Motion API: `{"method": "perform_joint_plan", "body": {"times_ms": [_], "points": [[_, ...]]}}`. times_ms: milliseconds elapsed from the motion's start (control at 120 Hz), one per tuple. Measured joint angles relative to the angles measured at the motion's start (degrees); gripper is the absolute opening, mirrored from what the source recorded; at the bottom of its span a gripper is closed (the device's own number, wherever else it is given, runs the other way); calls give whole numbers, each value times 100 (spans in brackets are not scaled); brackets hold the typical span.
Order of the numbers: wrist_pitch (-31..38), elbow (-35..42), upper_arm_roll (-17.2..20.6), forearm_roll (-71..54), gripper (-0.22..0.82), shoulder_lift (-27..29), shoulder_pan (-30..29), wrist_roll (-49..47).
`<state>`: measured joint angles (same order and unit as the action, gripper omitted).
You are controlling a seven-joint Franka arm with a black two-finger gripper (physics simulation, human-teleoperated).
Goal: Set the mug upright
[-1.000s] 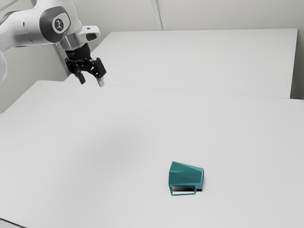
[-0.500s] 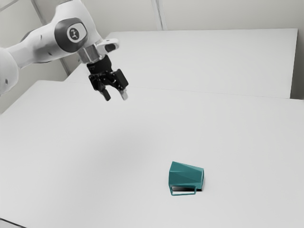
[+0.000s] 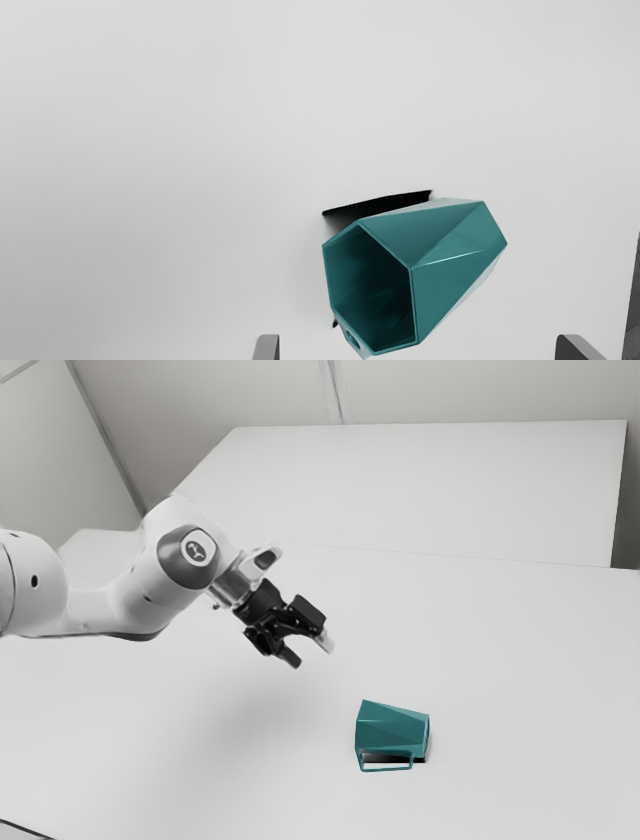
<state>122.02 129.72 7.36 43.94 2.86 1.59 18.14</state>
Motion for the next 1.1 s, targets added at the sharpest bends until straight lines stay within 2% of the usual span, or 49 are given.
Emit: {"method": "perform_joint_plan", "body": {"times_ms": [125,308,533,1100], "points": [[466,269,84,460,60,-154,337,241],[811,531,167,1436,60,-497,479,678],[973,564,271,2230,60,-702,-162,1330],[992,652,859,3138,60,-871,40,2462]]}}
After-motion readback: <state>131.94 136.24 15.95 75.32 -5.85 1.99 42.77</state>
